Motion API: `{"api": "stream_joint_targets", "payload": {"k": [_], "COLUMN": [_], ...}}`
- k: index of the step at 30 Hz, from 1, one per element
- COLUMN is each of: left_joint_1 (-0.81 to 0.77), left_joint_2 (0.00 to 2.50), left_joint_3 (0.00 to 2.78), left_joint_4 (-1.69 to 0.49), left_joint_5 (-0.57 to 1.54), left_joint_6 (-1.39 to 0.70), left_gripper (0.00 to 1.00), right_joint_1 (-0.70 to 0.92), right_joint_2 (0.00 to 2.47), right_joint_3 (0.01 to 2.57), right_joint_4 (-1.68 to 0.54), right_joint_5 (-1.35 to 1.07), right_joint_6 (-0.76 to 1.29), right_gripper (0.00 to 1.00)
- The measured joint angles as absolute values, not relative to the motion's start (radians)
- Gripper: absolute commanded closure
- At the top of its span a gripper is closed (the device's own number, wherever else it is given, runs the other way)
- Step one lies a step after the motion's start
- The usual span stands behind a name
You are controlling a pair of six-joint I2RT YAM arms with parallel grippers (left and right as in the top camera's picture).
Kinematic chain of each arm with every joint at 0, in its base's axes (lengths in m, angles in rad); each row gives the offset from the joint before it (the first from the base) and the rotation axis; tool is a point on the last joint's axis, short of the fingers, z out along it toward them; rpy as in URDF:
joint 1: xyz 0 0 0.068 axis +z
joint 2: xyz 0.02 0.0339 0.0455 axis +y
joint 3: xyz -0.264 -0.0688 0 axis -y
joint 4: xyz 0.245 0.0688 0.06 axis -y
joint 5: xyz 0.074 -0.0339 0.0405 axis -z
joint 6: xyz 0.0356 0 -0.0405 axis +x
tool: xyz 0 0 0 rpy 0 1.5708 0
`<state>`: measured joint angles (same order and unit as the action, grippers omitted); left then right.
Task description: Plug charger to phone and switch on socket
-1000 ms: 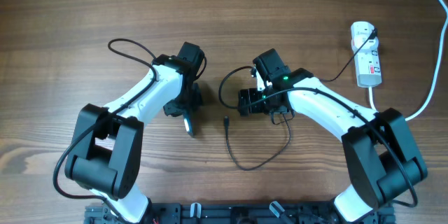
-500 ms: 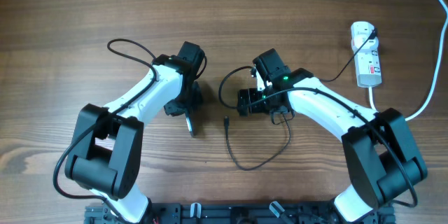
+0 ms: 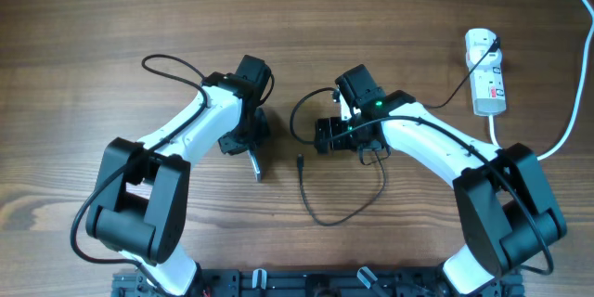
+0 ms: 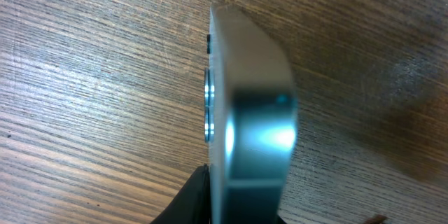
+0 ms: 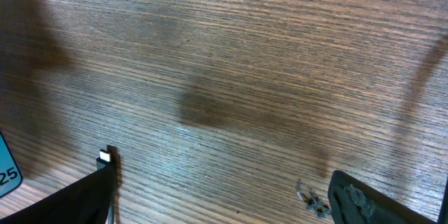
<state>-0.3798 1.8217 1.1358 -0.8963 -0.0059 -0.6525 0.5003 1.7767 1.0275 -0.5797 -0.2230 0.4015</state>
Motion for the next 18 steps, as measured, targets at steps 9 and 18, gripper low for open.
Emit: {"api": "stream_joint_targets", "payload": {"k": [9, 18], "left_joint_1": [-0.38, -0.311], "left_joint_2": [1.821, 1.742], "left_joint_3": [1.136, 1.128], "left_joint_4": [-0.896, -0.806], "left_joint_5": [-0.002, 0.059], "left_joint_6": [-0.661, -0.661], "left_gripper": [0.96, 0.96], "right_joint_1": [0.5, 0.5], "right_joint_2": [1.777, 1.726], "right_joint_3": [1.028, 1.18], "right_joint_4": [-0.587, -0.835], "right_joint_5": [-0.223, -0.27], "right_joint_6": [0.383, 0.334], "right_gripper": [0.2, 0.3]}}
